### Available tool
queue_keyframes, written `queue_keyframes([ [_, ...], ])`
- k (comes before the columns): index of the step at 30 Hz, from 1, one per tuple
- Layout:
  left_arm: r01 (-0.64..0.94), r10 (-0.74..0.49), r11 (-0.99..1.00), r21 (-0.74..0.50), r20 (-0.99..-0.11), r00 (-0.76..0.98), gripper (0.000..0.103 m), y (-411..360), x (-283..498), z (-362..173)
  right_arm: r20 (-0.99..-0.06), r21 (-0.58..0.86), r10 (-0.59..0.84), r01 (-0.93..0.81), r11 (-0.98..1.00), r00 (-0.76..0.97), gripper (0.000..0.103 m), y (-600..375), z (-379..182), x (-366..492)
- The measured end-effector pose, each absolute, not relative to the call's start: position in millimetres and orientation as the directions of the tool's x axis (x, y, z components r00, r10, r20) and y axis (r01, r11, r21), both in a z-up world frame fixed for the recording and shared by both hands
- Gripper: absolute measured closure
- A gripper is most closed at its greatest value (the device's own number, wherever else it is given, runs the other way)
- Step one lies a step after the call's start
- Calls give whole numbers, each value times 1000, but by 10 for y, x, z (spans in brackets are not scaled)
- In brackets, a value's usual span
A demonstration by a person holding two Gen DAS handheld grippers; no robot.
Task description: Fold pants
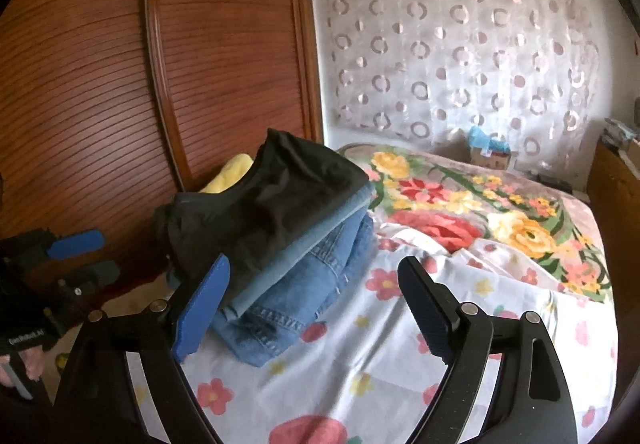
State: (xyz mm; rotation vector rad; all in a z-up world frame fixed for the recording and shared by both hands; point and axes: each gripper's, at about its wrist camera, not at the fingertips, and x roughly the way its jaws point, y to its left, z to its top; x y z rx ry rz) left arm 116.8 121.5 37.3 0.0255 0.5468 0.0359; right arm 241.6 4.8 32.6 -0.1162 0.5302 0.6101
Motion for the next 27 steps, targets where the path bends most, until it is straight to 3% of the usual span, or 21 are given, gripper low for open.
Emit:
queue_keyframes([
  [3, -63, 86, 996, 63, -492, 866, 57, 1159, 1073, 414, -497, 49, 516, -571, 819, 698, 15, -10, 350, 2297],
  [27, 96, -72, 995, 19, -516, 853, 54, 456, 663, 282, -483, 42, 408, -444, 895, 775, 15, -710, 272, 1372],
])
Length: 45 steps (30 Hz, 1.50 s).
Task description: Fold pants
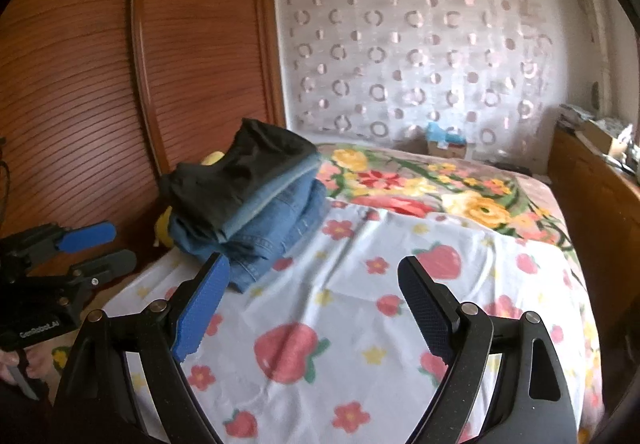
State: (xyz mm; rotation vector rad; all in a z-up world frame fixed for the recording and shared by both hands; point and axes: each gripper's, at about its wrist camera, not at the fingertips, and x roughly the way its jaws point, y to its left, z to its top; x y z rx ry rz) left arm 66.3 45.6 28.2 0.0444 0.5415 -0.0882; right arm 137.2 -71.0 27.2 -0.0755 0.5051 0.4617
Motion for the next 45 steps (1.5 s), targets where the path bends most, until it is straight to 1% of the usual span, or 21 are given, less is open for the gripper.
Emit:
queue_keyframes([
  [11, 161, -134, 987, 7, -518, 845, 53, 67, 398, 299, -480, 39, 304, -326, 945, 823, 15, -1276, 315, 850],
  [16, 180, -148, 984, 11, -518, 843, 52, -103, 357, 345, -460, 52, 274, -282, 958, 844, 15, -1557, 400, 655],
  [25, 175, -148, 985, 11, -485, 862, 51, -214, 314, 557, -421, 63, 203, -195, 979, 884, 15, -1947, 585, 421],
  [33, 180, -150, 983, 24, -452, 879, 51, -273, 260, 772, -383, 60, 179, -169, 984, 906, 15, -2014, 783, 277],
  [37, 176, -158, 984, 4, -429, 889, 51, -240, 219, 885, -369, 54, 171, -162, 985, 914, 15, -1989, 863, 229],
  [45, 156, -140, 988, 9, -397, 907, 51, -155, 139, 1034, -336, 37, 163, -160, 986, 928, 15, -1941, 982, 144],
])
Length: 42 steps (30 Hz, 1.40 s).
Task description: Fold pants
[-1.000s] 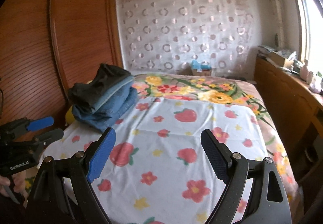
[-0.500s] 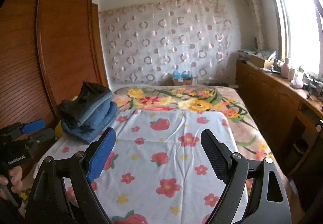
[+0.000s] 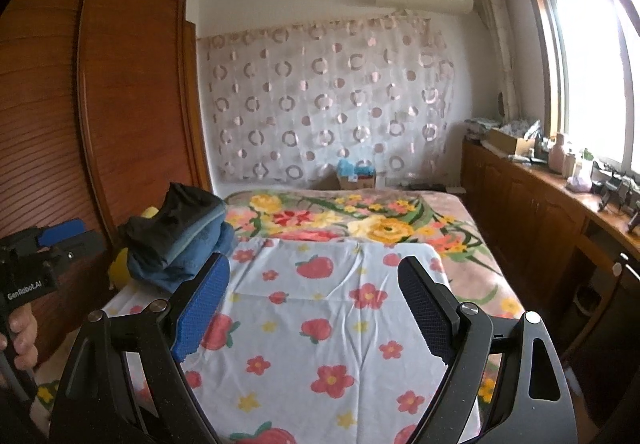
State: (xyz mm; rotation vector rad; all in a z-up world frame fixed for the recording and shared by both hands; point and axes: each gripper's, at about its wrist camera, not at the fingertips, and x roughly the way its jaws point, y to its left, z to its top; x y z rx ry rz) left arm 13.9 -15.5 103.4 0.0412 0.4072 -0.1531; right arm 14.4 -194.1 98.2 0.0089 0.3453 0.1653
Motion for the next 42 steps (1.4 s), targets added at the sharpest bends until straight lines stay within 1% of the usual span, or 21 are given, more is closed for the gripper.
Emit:
queue_keyframes([
  [5, 148, -134, 989, 5, -397, 908, 50, -117, 123, 1036, -324, 42, 161, -156, 987, 932, 15, -1948, 1002, 111],
  [42, 143, -128, 990, 6, -408, 904, 49, -103, 142, 994, -328, 41, 162, -157, 987, 931, 15, -1944, 1009, 104],
])
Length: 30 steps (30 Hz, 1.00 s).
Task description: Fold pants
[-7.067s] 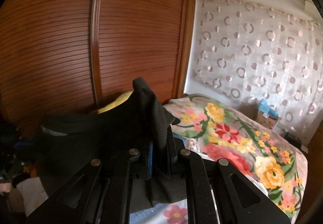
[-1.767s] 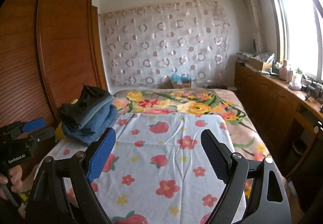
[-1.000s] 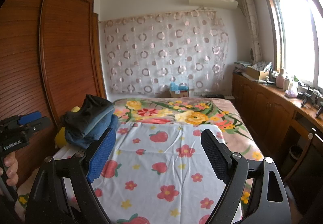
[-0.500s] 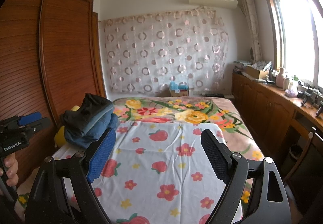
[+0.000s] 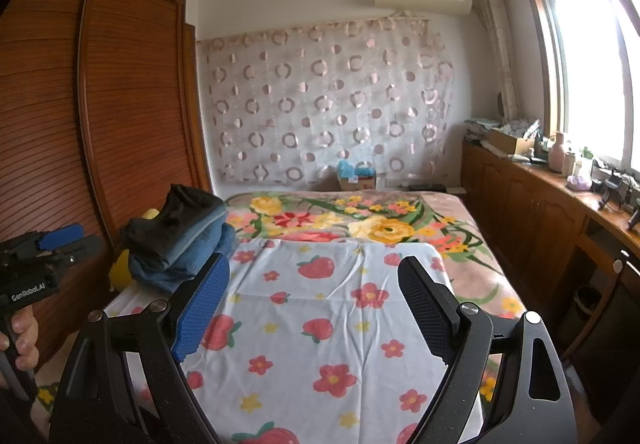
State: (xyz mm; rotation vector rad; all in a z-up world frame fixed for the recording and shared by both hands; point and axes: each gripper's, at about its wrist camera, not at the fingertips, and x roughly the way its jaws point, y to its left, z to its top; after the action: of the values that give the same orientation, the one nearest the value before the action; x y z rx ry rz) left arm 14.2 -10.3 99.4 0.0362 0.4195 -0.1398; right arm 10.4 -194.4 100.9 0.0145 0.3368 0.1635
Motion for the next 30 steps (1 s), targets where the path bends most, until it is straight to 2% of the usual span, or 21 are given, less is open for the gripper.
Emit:
queue_keyframes([
  [30, 142, -127, 990, 6, -411, 903, 48, -124, 147, 1027, -330, 43, 164, -159, 986, 930, 15, -1934, 1009, 102],
])
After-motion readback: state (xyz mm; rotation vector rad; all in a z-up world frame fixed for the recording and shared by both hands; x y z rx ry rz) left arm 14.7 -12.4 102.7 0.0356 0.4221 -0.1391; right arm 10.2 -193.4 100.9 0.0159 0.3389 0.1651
